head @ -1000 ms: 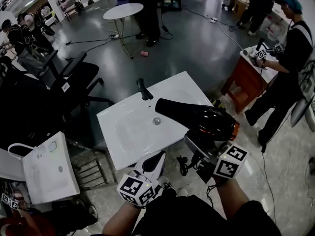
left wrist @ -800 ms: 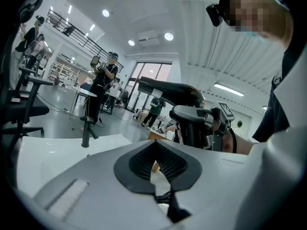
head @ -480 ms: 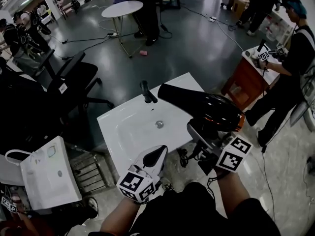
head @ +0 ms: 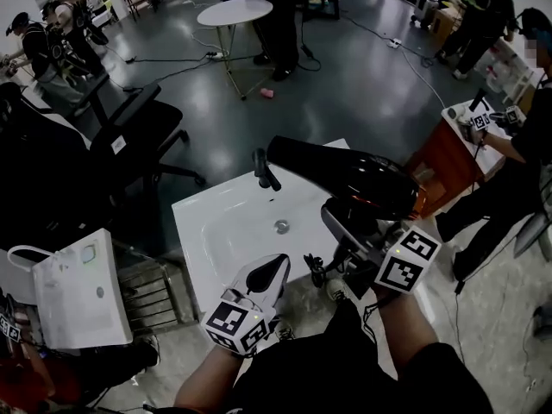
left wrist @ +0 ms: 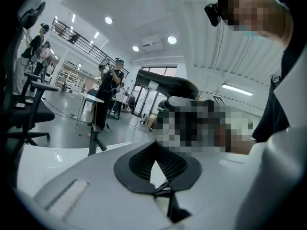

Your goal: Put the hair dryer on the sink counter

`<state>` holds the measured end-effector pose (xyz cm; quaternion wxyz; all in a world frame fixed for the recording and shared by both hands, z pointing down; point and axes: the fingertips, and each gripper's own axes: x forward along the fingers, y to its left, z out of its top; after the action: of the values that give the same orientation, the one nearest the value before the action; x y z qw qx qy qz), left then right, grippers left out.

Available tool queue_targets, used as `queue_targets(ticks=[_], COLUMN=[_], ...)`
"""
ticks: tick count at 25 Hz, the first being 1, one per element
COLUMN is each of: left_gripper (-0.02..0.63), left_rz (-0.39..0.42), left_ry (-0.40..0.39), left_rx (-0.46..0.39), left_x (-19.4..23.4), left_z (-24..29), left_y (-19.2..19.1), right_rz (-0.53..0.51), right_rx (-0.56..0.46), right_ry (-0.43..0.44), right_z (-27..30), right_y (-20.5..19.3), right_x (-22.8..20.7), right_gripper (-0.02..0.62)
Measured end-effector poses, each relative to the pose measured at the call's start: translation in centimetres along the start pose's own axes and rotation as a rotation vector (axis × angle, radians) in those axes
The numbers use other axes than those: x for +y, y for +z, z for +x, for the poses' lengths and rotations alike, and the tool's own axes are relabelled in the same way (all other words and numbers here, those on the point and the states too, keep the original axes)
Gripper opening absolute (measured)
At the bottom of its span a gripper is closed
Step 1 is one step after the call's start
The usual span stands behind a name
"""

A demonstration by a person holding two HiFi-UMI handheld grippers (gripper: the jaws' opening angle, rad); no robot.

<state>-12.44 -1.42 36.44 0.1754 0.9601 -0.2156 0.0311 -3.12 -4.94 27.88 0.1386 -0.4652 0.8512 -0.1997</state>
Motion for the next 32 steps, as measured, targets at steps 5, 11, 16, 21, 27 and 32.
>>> queue_targets(ticks=[5,11,16,21,27,32], left_gripper=[0.003,0.003,0.003,0.003,0.003,0.003], left_rz=[-0.025,-0.039,-0.057,-0.075,-0.097,-0.107], left_ry=[0.103,0.201,0.278,0.336,0.397,0.435], left_rx=[-0.035,-0.051,-0.060,-0.064,-0.065,-0.065], left_x=[1.4,2.1,2.2,2.0,2.0,2.0], left_z=[3.1,6.4,8.8,10.9,12.8,13.8], left_y=[0.4,0.5,0.0,-0.4,-0.9,-1.5], right_rz=[0.012,0.021,0.051,0.077,0.113,0.139], right_rx=[0.055,0.139,0.192,0.239,0.289,0.327], right_ry=[0.088,0.186,0.242,0.297,0.350,0.369], right_z=[1.8,3.7,4.4,5.0,5.8,6.0], right_y=[0.8,1.0,0.8,0.4,-0.2,-1.4], right_x=[-3.5,-7.3,-10.2,-12.5,-15.0,-16.9], right_gripper=[0.072,0.072,0.072,0.072,0.072,0.073])
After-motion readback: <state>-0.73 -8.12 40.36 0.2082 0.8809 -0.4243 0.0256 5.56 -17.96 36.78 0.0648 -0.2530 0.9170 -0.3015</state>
